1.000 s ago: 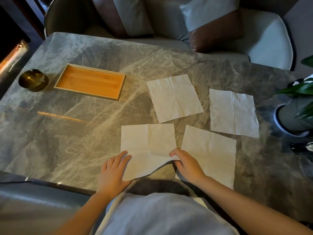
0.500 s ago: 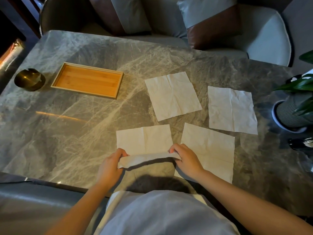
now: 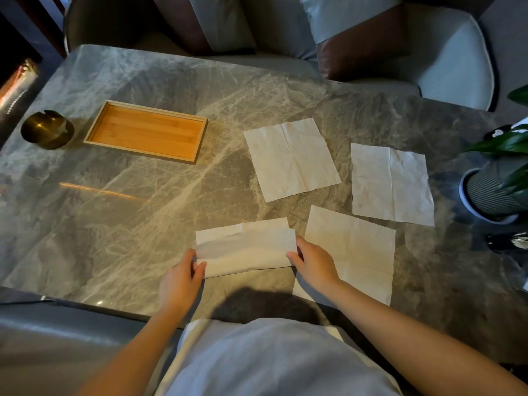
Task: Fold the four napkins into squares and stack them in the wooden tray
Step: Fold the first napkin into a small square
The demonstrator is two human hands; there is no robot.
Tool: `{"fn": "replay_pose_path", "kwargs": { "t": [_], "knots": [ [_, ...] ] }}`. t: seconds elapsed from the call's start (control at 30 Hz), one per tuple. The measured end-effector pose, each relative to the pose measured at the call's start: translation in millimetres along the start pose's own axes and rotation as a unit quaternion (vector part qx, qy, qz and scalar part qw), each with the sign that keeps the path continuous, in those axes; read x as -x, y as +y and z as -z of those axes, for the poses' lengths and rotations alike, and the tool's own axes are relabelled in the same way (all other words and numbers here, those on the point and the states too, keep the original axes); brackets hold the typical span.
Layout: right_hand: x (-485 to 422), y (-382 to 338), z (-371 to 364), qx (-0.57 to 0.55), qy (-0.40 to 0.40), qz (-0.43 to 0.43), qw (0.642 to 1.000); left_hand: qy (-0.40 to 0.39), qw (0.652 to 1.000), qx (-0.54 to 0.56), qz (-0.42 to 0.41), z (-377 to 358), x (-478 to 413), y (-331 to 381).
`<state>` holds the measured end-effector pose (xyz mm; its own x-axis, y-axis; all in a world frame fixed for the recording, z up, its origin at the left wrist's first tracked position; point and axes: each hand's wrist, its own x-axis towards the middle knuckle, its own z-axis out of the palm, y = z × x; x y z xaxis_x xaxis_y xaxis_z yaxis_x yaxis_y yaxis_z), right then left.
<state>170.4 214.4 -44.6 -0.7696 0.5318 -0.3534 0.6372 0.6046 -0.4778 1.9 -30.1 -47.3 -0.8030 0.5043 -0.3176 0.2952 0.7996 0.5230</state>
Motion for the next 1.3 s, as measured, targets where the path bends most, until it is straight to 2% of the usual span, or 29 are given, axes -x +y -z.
{"fn": "replay_pose_path", "kwargs": {
  "t": [0.77,0.93,1.0,1.07,1.13,1.2,1.3],
  "knots": [
    [-12,-3,5,0.002,0.002,-0.031,1.0,0.02,0.999,0.049,-0.002,2,7,3],
    [-8,-7,8,-0.034,0.038,-0.038,0.998,0.025,0.999,0.021,-0.012,8,9,3],
    [-6,-9,10,-0.022,0.09,-0.01,0.996,0.045,0.998,-0.026,-0.039,8,8,2],
    [-6,-13,10,0.027,0.104,0.06,0.992,0.057,0.992,-0.081,-0.08,7,8,7],
    [-6,-24,8,0.075,0.055,0.16,0.983,0.041,0.984,-0.121,-0.122,2,8,19],
    [-7,-40,1,0.091,-0.012,0.224,0.97,0.02,0.974,-0.156,-0.161,-8,6,36],
    [-9,-57,-12,0.111,-0.088,0.222,0.965,-0.011,0.974,-0.158,-0.16,-23,2,49]
  ]
}}
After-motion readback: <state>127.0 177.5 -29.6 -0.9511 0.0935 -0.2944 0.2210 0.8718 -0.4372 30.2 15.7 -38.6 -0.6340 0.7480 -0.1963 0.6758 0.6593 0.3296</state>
